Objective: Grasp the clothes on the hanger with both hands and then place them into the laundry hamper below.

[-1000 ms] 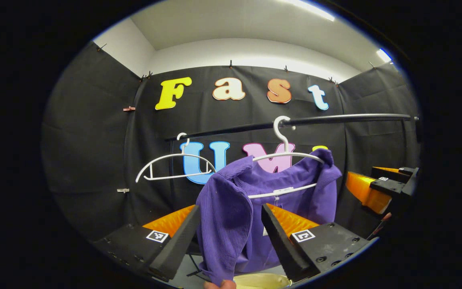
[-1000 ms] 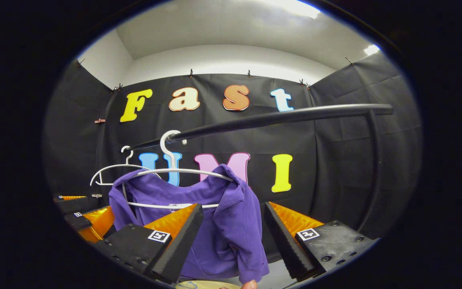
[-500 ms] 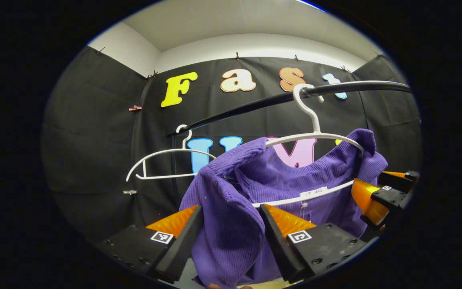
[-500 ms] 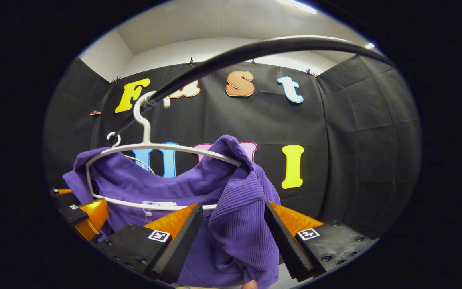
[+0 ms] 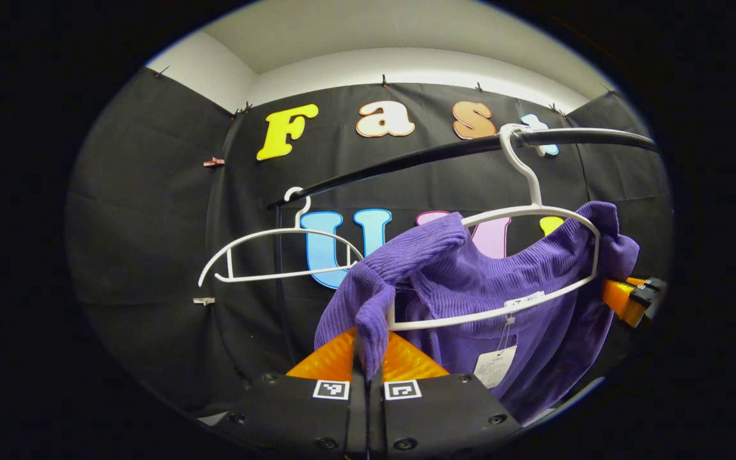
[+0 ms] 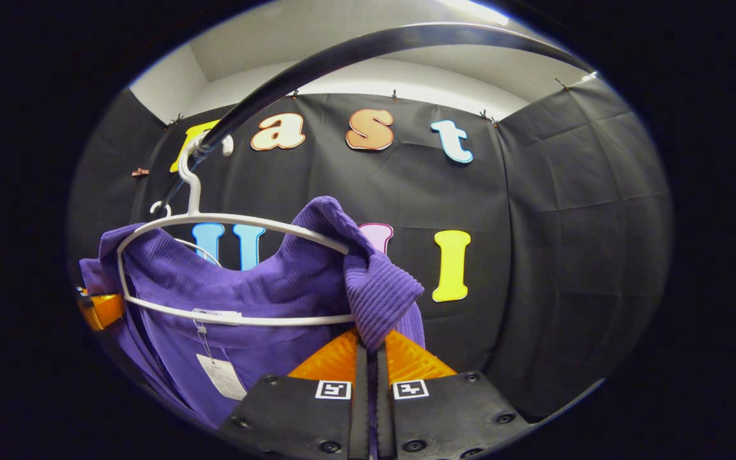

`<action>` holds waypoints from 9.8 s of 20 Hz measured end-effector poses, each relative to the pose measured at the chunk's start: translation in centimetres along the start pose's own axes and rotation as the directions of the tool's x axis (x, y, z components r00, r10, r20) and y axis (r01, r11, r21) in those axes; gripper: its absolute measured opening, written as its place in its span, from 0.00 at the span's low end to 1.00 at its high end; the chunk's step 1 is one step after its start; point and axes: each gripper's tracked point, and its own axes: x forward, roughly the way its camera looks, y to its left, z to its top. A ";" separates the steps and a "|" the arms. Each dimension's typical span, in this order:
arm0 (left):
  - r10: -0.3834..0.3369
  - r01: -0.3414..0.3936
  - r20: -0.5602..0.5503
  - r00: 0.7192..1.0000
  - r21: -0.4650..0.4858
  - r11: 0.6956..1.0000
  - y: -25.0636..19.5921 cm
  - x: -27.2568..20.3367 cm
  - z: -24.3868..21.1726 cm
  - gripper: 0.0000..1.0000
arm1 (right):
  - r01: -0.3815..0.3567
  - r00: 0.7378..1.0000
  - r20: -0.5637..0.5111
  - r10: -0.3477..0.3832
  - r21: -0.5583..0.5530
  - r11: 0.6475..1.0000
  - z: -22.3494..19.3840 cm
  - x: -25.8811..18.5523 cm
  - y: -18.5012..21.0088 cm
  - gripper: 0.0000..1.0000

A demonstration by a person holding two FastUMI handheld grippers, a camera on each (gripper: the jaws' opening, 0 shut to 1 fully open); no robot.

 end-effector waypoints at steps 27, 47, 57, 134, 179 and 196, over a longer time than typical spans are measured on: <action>-0.001 0.001 -0.040 0.999 0.020 1.000 1.9 -2.4 0.8 0.05 | 0.166 0.976 -0.114 -0.186 -0.163 0.973 -6.6 1.4 -6.5 0.05; 0.067 -0.070 -0.201 0.977 -0.006 0.998 7.0 -6.5 -7.1 0.05 | -0.155 0.975 -0.160 0.154 0.004 0.988 -4.9 -8.1 6.3 0.04; -0.114 0.081 -0.341 0.933 -0.110 0.991 1.8 -9.9 -14.5 0.05 | -0.270 0.927 -0.260 0.269 0.032 0.962 -7.4 -11.7 10.4 0.04; -0.231 0.221 -0.412 0.882 -0.072 0.972 -2.5 -16.0 -14.6 0.95 | -0.107 0.839 -0.540 0.060 -0.056 0.993 -14.8 -20.5 5.5 1.00; -0.243 0.244 0.014 0.970 -0.101 0.965 4.5 -33.8 6.7 0.95 | 0.017 1.000 -0.014 -0.017 0.010 1.000 13.8 -28.5 5.2 0.99; -0.261 0.259 -0.006 0.965 -0.092 0.961 3.9 -32.8 6.0 0.95 | 0.024 0.999 -0.031 -0.023 0.019 1.000 12.8 -27.7 5.7 0.97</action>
